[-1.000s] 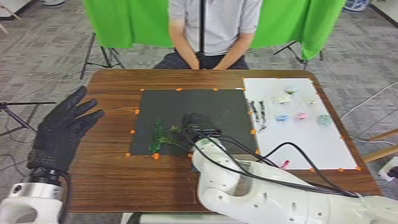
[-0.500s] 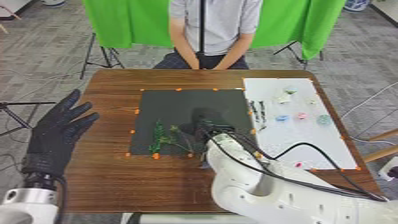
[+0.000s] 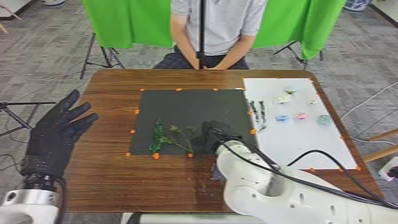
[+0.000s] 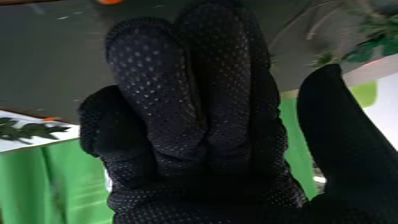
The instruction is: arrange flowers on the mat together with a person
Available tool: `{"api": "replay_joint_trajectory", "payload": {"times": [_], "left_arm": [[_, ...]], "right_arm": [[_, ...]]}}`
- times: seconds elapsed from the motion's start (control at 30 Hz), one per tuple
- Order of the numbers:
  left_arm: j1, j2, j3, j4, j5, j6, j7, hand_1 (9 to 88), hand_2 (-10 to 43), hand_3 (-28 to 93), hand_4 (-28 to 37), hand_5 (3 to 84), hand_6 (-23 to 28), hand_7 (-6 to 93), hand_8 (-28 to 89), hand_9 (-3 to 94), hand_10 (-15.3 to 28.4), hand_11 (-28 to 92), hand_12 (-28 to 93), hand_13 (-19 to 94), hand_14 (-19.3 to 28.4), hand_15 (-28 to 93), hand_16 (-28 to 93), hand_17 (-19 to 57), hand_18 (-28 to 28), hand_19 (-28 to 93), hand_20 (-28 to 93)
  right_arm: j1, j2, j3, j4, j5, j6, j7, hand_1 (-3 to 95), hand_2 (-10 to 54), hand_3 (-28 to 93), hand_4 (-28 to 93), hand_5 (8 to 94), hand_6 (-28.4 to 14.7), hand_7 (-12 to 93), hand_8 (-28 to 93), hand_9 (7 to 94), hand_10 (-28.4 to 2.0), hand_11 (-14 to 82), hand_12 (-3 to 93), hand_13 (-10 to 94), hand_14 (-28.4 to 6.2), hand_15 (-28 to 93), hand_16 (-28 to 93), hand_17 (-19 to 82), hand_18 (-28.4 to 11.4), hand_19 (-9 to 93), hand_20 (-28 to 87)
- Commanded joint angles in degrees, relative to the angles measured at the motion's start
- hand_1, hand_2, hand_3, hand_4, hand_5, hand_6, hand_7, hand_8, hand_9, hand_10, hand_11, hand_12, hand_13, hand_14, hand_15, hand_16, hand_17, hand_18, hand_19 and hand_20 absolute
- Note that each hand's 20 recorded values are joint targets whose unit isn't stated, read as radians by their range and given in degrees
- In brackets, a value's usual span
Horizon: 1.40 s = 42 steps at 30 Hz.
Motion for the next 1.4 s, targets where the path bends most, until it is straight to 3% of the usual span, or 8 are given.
{"api": "replay_joint_trajectory", "payload": {"times": [0.03, 0.5, 0.8, 0.93, 1.07, 1.13, 1.23, 1.4], "left_arm": [[-0.2, -1.6, -0.04, 0.28, 1.1, -0.73, -2.45, 22.6, 7.3, 76, -21.7, 30.5, 5.4, 10.5, -9, 28.3, 15.0, 19, 12, 19, 21.4, 43, -5, -9.5, 18.1, 36, 14], [-1.1, -1.83, 0.03, 0.53, 1.6, -1.16, -4.04, 22.7, 7.5, 76, -21.7, 30.6, 5.4, 10.3, -9, 28.4, 15.1, 19, 12, 19, 21.3, 43, -5, -9.5, 18.1, 36, 14], [3.1, -0.02, -1.16, -0.15, -0.86, 0.43, -0.44, 22.7, 7.5, 76, -21.7, 30.6, 5.5, 10.3, -9, 28.3, 15.0, 19, 12, 19, 21.3, 43, -5, -9.6, 18.1, 37, 14], [4.2, 0.1, -1.74, -0.36, -1.15, 0.73, 0.57, 22.8, 7.5, 76, -21.7, 30.6, 5.4, 10.4, -9, 28.3, 15.1, 19, 12, 19, 21.3, 43, -5, -9.6, 18.1, 37, 14], [4.4, 0.34, -2.27, -0.28, -1.43, 0.77, 1.81, 22.5, 7.3, 76, -21.9, 30.6, 5.4, 10.4, -9, 28.3, 15.1, 19, 12, 19, 21.2, 43, -5, -9.6, 18.1, 37, 14], [6.1, 1.34, -2.74, -0.31, -2.38, 1.19, 4.42, 22.0, 7.1, 76, -22.3, 30.6, 5.4, 10.4, -9, 28.2, 15.1, 19, 12, 19, 21.2, 43, -5, -9.6, 18.1, 37, 14], [7.2, 0.2, -4.18, -0.33, -2.63, 1.43, 5.75, 20.8, 7.1, 75, -23.7, 30.6, 5.2, 10.4, -9, 28.2, 15.0, 19, 12, 19, 21.2, 43, -5, -9.7, 18.2, 37, 14], [7.6, -2.1, -5.96, -0.13, -1.62, 1.08, 5.25, 18.4, 6.9, 74, -26.4, 31.2, 4.4, 10.3, -9, 29.1, 14.6, 18, 12, 20, 21.3, 44, -4, -9.7, 18.5, 37, 14]], "right_arm": [[-1.4, -2.0, 0.3, -0.5, 0.3, -1.1, -2.1, 28.4, 11.2, 63, -19, 90.2, -1.8, 14, -14, 93.7, -13.0, 33.7, 14.5, 90, -10.8, 50, 21, 58, -21.3, 93, 17], [-1.9, -3.4, 1.1, -0.9, 0.6, -0.3, -3.9, 28.6, 11.4, 63, -19, 88.8, -1.9, 13, -14, 93.7, -13.1, 32.2, 14.9, 89, -10.8, 50, 20, 57, -21.1, 93, 17], [0.1, 1.9, 0.2, -3.5, -5.2, 4.6, 0.7, 28.0, 11.0, 63, -19, 89.3, -1.8, 14, -13, 93.7, -13.1, 33.4, 15.2, 90, -10.5, 50, 20, 58, -20.9, 93, 16], [-4.1, 5.2, 8.2, -5.7, -3.7, 8.0, -0.2, 27.6, 11.0, 63, -19, 89.0, -2.0, 14, -13, 93.7, -13.1, 32.8, 14.6, 90, -10.7, 50, 20, 58, -21.0, 93, 16], [-13.3, 7.9, 22.5, -9.2, 7.0, 17.0, -4.2, 26.8, 11.7, 63, -18, 79.6, -4.0, 13, -12, 89.5, -15.8, 22.4, 17.2, 82, -13.8, 50, 17, 52, -21.7, 93, 3], [-17.7, 9.0, 28.5, -10.5, 10.0, 20.6, -6.8, 25.6, 12.3, 62, -18, 73.6, -5.0, 12, -11, 82.8, -18.1, 20.1, 16.3, 76, -16.7, 50, 14, 46, -22.9, 93, -8], [-23.5, 10.4, 35.9, -11.7, 17.7, 27.7, -12.8, 23.9, 12.4, 63, -18, 66.8, -5.8, 12, -11, 73.7, -20.7, 17.3, 15.0, 68, -19.7, 50, 12, 41, -24.4, 91, -14], [-32.0, 10.5, 46.4, -12.6, 35.8, 37.3, -24.8, 22.0, 12.3, 66, -20, 60.0, -4.9, 12, -12, 64.8, -21.8, 16.6, 14.3, 59, -21.8, 51, 10, 31, -27.7, 82, -11]]}}
